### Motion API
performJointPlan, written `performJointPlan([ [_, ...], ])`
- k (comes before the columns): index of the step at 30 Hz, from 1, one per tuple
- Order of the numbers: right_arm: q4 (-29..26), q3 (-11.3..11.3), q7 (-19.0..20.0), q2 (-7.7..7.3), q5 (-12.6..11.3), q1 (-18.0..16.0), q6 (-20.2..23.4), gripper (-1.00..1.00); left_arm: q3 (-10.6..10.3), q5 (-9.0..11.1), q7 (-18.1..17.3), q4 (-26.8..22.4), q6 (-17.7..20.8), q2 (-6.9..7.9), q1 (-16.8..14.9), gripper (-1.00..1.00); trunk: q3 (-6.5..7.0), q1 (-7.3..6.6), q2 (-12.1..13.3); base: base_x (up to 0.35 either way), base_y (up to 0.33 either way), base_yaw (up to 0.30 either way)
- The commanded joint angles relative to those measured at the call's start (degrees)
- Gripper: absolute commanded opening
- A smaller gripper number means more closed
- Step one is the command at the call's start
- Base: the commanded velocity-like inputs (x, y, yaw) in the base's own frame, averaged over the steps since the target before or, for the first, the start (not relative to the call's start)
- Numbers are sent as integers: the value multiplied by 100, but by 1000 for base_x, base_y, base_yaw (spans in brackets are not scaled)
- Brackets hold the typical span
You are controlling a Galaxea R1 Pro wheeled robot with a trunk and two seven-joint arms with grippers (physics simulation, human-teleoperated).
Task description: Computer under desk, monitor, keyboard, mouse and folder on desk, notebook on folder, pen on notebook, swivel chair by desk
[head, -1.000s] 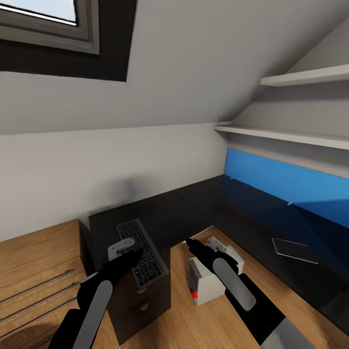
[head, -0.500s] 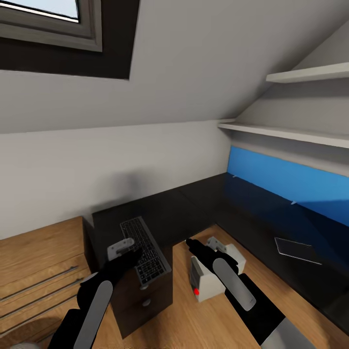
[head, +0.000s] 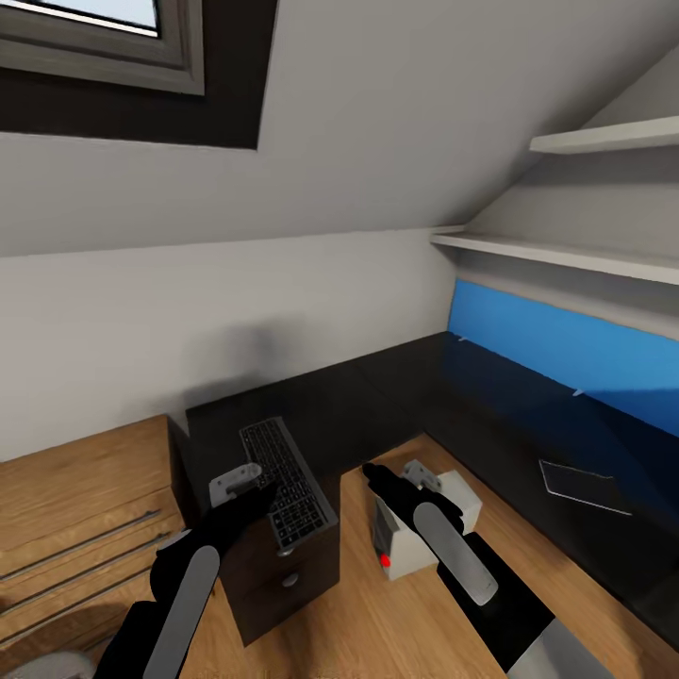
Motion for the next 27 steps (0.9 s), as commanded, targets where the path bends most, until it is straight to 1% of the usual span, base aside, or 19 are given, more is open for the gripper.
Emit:
performJointPlan([
  [1,-9,13,-36,-5,-18,-7,8,100,-4,60,56,-7,12,0,-6,100,-1,-21,32,0,0,62],
  [12,-9,10,-36,-5,-21,-7,-2,100,-4,60,56,-7,12,0,-6,100,97,-262,473,0,0,62],
  [16,-11,6,-36,-14,-27,-7,3,100,-4,71,44,-7,19,1,-6,100,63,-262,473,0,0,60],
  [27,-18,-5,-34,-55,-32,-7,4,100,-4,77,38,-7,21,8,-6,100,52,-262,473,0,0,7],
])
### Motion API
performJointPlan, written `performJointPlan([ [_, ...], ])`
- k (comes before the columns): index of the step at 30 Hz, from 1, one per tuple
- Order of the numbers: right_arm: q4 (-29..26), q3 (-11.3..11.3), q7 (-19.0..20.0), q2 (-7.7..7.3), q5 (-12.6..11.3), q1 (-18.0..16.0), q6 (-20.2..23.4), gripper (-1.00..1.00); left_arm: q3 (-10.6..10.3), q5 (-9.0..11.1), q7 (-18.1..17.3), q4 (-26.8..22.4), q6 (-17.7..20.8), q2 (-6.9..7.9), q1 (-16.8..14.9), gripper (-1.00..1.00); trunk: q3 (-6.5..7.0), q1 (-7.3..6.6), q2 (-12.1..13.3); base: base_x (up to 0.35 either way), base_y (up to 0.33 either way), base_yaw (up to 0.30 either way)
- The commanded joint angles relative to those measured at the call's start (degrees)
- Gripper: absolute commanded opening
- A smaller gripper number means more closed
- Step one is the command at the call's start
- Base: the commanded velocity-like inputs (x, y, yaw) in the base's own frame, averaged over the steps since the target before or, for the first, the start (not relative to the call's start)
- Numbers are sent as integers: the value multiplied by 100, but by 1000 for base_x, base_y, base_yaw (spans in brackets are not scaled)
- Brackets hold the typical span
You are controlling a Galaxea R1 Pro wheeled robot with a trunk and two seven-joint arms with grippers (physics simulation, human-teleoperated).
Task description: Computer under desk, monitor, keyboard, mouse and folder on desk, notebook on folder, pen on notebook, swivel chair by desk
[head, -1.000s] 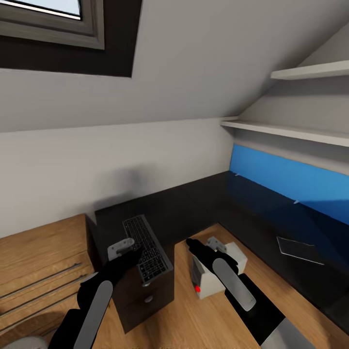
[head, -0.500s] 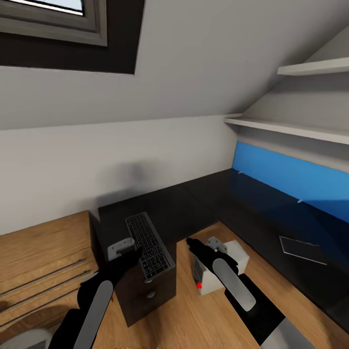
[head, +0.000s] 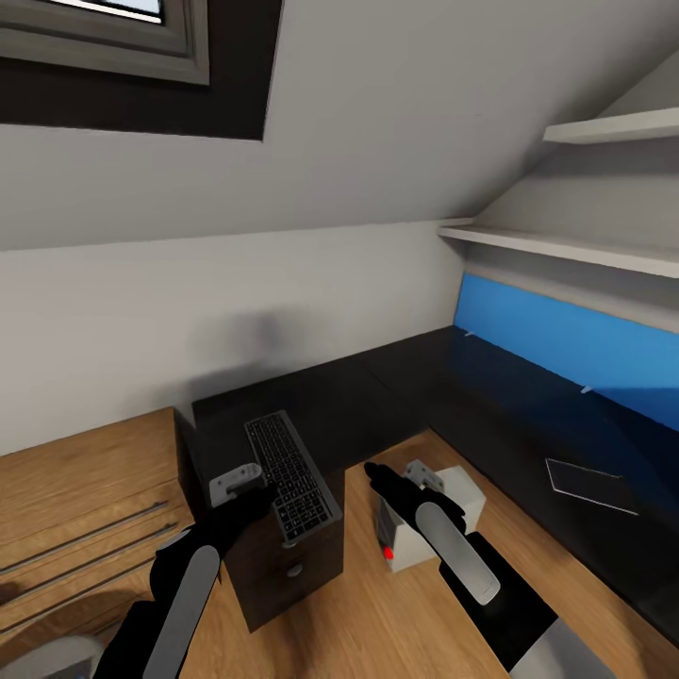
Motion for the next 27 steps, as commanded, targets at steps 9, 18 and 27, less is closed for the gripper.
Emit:
performJointPlan([
  [9,-8,15,-35,-8,-20,-7,17,100,-4,60,56,-8,12,0,-5,100,-11,3,-10,0,0,0],
  [18,-8,16,-37,-7,-22,-7,9,100,-4,52,65,-3,11,-4,-5,100,-11,3,-10,30,-7,0],
  [27,-8,20,-31,-8,-22,-7,9,100,-4,64,65,1,12,-1,-5,100,-11,3,-10,110,-25,-14],
])
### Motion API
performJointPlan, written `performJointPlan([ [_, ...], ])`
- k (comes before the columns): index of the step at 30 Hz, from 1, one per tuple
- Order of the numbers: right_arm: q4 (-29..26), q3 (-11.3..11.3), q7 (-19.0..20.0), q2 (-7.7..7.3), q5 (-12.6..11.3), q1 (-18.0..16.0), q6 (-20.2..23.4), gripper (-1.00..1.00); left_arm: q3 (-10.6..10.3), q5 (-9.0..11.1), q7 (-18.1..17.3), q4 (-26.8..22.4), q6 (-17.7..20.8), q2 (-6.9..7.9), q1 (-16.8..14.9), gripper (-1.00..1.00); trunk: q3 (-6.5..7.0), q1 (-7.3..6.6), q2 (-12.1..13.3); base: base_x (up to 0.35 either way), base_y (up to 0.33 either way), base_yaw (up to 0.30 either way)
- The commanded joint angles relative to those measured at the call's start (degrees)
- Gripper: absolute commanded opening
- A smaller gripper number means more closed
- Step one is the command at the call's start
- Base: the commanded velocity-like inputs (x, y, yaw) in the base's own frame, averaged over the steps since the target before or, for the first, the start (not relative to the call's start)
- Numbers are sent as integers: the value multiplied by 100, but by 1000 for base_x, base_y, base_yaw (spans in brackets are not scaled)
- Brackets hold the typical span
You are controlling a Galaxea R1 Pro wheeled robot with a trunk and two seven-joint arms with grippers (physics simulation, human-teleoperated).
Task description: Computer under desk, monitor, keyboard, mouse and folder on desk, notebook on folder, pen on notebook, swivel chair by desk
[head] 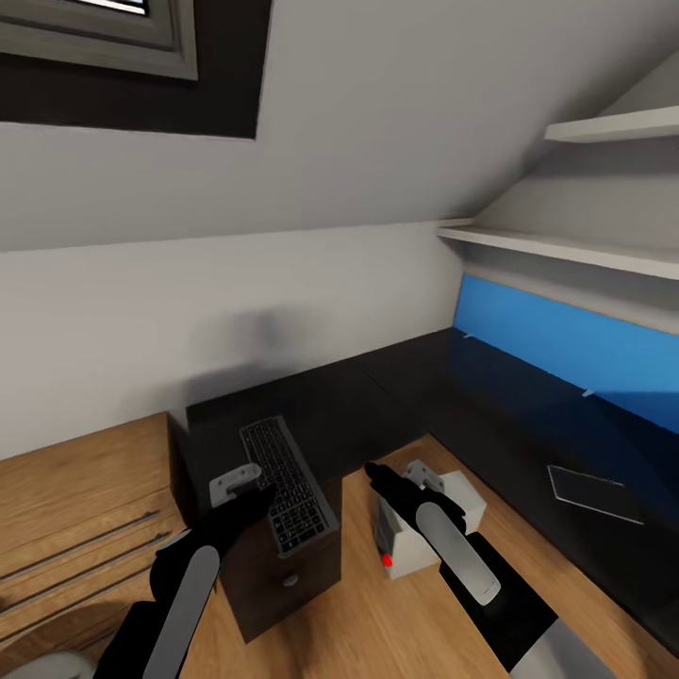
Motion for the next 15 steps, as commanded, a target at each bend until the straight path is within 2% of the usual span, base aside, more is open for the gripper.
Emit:
performJointPlan([
  [1,-8,12,-35,-5,-18,-8,15,100,-4,62,56,-8,12,0,-5,100,-11,3,-10,21,-5,-83],
  [7,-8,14,-34,-4,-18,-8,15,100,-4,65,56,-8,12,-2,-5,100,-11,3,-10,9,-2,-143],
  [15,-8,16,-27,1,-18,-8,15,100,-4,63,56,-8,12,-1,-5,100,-11,3,-10,2,0,-232],
])
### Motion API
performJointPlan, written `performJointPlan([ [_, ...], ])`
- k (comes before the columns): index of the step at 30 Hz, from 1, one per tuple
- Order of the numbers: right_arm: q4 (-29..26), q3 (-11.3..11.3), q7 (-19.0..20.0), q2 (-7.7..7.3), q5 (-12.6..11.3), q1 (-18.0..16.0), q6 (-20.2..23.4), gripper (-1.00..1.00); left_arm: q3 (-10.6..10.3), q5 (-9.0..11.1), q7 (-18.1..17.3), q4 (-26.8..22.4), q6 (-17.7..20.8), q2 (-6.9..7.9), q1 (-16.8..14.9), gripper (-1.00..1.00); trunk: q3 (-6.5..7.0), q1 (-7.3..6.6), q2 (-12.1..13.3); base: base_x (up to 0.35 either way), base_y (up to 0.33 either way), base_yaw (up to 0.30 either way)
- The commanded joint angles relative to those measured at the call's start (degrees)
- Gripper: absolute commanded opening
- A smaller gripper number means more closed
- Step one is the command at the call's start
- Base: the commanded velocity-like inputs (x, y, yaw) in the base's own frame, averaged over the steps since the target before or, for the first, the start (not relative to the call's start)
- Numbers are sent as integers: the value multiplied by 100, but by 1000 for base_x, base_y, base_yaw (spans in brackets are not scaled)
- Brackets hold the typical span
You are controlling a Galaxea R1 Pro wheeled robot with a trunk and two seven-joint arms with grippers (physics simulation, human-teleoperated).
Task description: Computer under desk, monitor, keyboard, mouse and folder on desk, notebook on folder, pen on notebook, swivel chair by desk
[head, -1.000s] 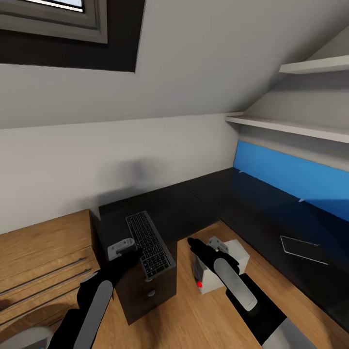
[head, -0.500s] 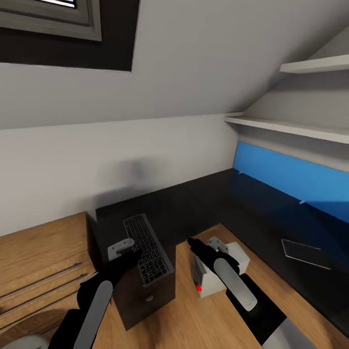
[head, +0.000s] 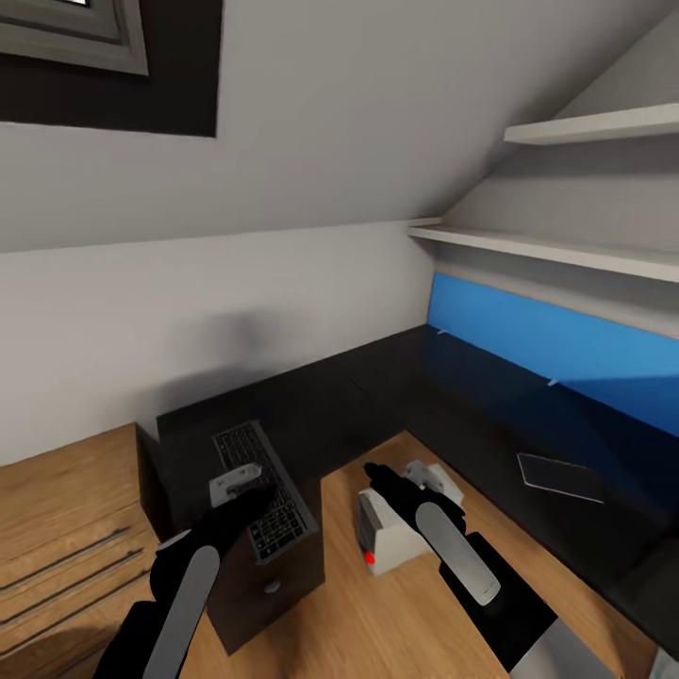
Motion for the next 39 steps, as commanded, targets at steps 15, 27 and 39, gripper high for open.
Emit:
performJointPlan([
  [15,-7,12,-32,-2,-18,-9,16,100,-3,56,61,-9,11,2,-4,100,-11,3,-10,156,0,-261],
  [27,-7,20,-32,-2,-18,-9,15,100,-3,59,58,13,12,-4,-4,100,-11,3,-10,9,0,-265],
  [39,0,28,-32,11,-18,-9,16,100,1,60,65,26,7,-2,-4,100,-11,3,-10,147,0,-201],
])
